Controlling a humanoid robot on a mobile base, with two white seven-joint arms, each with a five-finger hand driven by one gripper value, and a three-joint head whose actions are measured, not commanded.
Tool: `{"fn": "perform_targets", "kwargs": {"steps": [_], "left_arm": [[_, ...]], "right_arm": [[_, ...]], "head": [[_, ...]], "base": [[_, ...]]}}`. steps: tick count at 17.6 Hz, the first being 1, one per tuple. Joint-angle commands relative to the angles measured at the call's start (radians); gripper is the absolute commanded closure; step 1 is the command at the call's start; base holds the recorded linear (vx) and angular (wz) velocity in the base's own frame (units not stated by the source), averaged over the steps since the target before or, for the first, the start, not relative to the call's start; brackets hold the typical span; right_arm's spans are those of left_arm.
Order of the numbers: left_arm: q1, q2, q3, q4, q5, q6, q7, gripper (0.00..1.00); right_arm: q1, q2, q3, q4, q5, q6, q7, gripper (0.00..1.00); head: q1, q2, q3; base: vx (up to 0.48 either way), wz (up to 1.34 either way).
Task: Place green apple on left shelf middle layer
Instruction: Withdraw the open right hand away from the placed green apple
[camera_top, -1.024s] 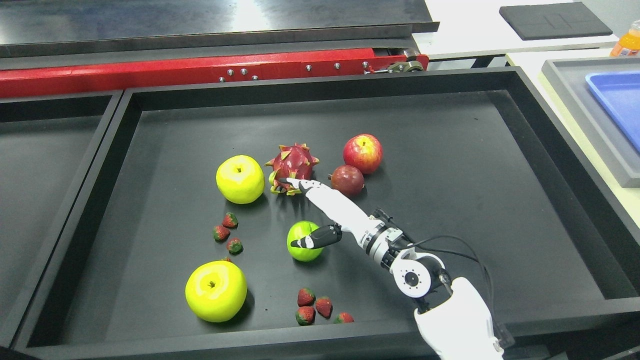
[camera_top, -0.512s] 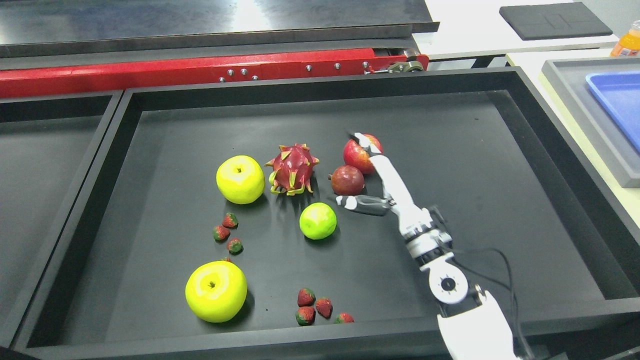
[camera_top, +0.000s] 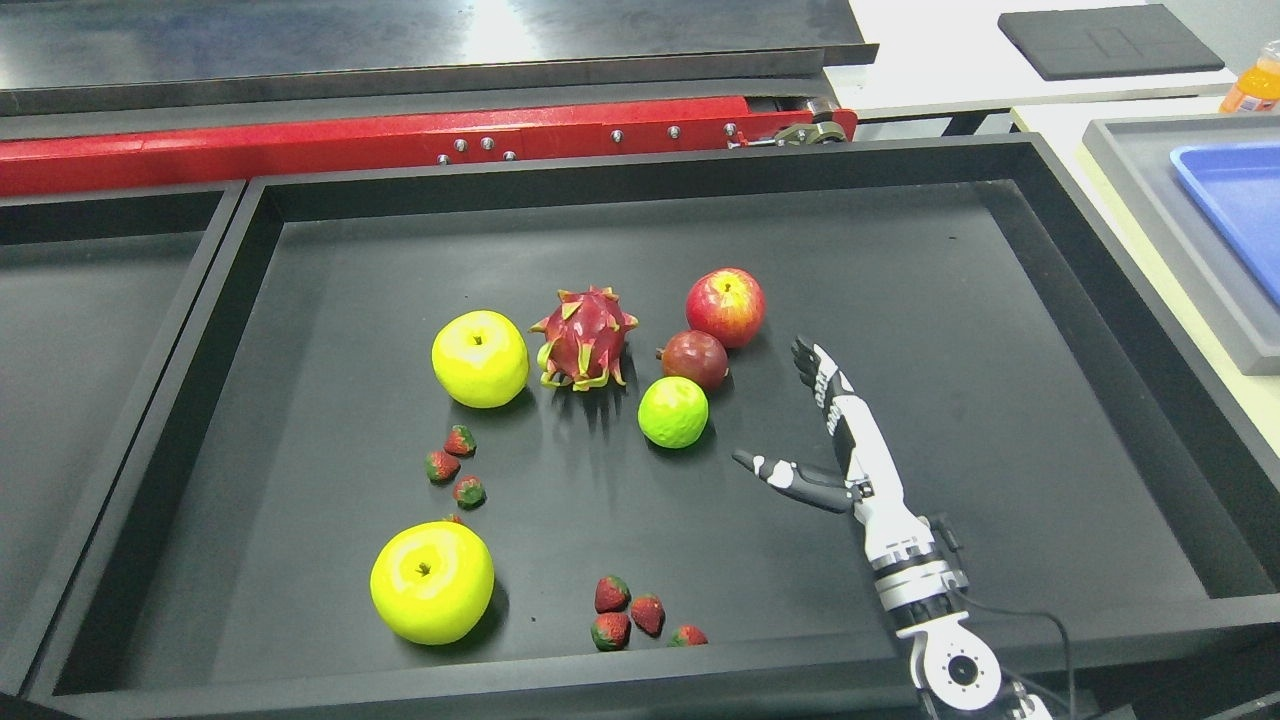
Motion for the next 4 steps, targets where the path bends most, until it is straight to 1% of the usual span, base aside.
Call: {"fn": "perform_targets", "kwargs": {"steps": [1,4], "left_arm": [[0.000,0.017,0.000,-0.001,0.000,0.001,0.000,0.00],[0.000,0.017,0.000,-0.001,0.000,0.001,0.000,0.00]], "right_arm": [[0.046,-0.013,-0.035,-0.026,-0.047,0.008,0.011,0.00],[0.048,-0.013,-0.034,-0.026,-0.047,0.008,0.011,0.00]], "head": [[0.0000,0.000,0.000],[0.0000,0.000,0.000]], "base": [[0.000,0.00],[0.000,0.00]]}}
